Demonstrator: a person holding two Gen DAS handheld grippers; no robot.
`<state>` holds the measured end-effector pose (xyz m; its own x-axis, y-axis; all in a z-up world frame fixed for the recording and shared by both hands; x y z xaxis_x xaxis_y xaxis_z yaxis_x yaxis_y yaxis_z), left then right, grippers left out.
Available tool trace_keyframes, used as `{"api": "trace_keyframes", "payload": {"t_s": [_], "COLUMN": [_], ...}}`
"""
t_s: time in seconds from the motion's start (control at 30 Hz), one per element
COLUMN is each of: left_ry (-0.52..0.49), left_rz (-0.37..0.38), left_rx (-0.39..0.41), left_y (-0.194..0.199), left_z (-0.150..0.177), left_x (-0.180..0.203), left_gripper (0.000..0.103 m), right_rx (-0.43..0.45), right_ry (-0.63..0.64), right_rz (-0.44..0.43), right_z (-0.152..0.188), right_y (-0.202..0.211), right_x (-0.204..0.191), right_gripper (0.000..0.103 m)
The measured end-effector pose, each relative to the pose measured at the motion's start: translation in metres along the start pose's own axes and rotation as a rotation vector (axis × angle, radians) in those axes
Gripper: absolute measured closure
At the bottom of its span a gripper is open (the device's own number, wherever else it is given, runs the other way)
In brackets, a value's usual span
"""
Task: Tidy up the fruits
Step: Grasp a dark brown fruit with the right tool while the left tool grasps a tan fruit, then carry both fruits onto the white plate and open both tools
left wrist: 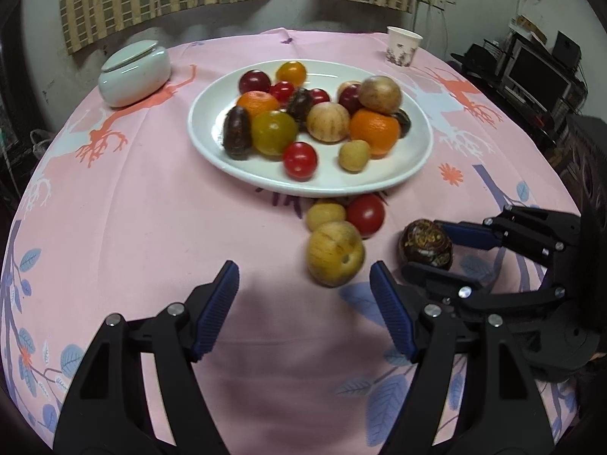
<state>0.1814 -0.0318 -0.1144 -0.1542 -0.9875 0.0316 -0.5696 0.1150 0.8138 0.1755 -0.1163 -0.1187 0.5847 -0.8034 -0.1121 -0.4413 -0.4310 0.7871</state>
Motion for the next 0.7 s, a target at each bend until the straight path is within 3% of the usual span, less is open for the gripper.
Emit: {"api": "trace_keyframes", "payload": {"t_s": [0.33, 0.37, 0.53, 0.7], "left_ry": [-0.032, -0.033, -0.027, -0.009], "left_rz": [-0.005, -0.007, 0.005, 0.029], "left_rx": [-0.010, -0.013, -0.058, -0.055], "left_y": [-0.013, -0.015, -0.031, -0.033], "left_z": [-0.005, -0.005, -0.003, -0.002], "left_x": [0.018, 0.018, 0.021, 0.022], "left_gripper": [0.032, 0.033, 0.064, 0.066], "right_rx": [0.053, 0.058, 0.072, 0.076], "right_ry": [-0.080, -0.082, -0.083, -0.086], "right_rz": [-0.011, -0.015, -0.026, -0.034], "right_z": [0.007, 0.006, 0.005, 0.004], "right_y": [0.028, 0.030, 0.035, 0.037], "right_x": [0.029, 0.029, 0.028, 0.029], "right_gripper": [0.061, 0.061, 0.061, 0.061]}}
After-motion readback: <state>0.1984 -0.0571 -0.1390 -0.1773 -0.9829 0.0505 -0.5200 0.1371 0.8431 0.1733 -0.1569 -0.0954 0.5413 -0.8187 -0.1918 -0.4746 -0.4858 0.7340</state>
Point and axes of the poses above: each gripper's, at about its wrist camera, not at the fingertips, and y roughly against the way its jaws point, x to its right, z to its underside, the point moved 10 cm from there along -y, roughly the way its jaws point, and after that the axes turned 2 degrees about -z, right-handed, at the moved point
